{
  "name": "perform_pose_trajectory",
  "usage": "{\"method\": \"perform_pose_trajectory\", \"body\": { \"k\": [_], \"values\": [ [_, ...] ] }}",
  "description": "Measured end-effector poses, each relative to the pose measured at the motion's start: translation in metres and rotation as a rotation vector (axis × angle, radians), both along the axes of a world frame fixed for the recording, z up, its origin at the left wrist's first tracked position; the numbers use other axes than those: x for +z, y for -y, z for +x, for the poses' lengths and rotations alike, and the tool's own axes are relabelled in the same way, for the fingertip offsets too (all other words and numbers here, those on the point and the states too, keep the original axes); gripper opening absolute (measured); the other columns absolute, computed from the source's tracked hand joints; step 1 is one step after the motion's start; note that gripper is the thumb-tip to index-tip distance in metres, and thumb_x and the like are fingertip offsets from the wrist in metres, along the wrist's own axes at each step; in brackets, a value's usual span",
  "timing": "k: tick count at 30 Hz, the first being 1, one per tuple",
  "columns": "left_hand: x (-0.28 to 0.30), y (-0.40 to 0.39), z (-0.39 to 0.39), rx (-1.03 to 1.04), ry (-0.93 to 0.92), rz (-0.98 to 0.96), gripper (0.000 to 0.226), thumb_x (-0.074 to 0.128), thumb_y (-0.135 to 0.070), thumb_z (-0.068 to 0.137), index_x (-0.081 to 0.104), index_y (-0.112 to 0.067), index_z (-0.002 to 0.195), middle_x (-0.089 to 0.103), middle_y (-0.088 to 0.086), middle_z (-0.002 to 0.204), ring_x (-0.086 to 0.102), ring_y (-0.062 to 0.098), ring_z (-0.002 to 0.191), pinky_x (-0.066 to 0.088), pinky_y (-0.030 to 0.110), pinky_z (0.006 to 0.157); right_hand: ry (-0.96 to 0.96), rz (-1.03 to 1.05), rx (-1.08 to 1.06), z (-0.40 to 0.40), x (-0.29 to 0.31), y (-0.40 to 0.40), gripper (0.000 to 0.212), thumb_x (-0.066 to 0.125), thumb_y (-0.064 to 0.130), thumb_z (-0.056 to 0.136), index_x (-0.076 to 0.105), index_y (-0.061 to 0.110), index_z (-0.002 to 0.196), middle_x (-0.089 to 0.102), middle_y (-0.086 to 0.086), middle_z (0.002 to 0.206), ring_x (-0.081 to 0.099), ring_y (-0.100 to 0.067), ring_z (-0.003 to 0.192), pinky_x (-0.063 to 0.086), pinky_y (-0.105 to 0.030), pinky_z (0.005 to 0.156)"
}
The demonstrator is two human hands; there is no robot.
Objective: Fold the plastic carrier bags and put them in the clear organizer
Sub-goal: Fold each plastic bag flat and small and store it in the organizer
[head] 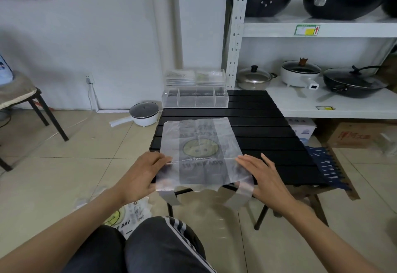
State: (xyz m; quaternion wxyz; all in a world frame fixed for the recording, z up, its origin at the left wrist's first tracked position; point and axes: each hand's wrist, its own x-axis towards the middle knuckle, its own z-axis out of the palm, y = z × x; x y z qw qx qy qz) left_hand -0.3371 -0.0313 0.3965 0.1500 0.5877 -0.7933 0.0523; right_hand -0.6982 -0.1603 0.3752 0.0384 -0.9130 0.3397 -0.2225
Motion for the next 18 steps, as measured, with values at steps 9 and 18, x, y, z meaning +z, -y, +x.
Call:
{"method": "perform_pose_trajectory", "body": {
  "k": [9,18],
  "values": [
    [-0.002,0.016,0.004,0.004,-0.108,0.089,0.060,0.055,-0.006,0.088,0.042,-0.029,0.142,0.041,-0.006,0.140,0.043,0.010,0.123,0.040,0.023,0.098,0.108,0.031,-0.016,0.031,0.011,0.019,0.045,0.066,0.041,0.088,0.054,0.037,0.132,0.057,0.021,0.124,0.047,0.001,0.116,0.025,-0.029,0.107],
    [0.003,0.037,0.015,0.006,-0.202,0.099,0.047,0.055,-0.002,0.090,0.059,-0.031,0.127,0.053,-0.008,0.118,0.049,0.008,0.108,0.043,0.026,0.093,0.145,0.242,-0.075,0.036,0.020,0.048,0.025,0.070,0.046,0.084,0.066,0.052,0.108,0.054,0.020,0.095,0.045,0.003,0.095,0.025,-0.029,0.089]
  ]
}}
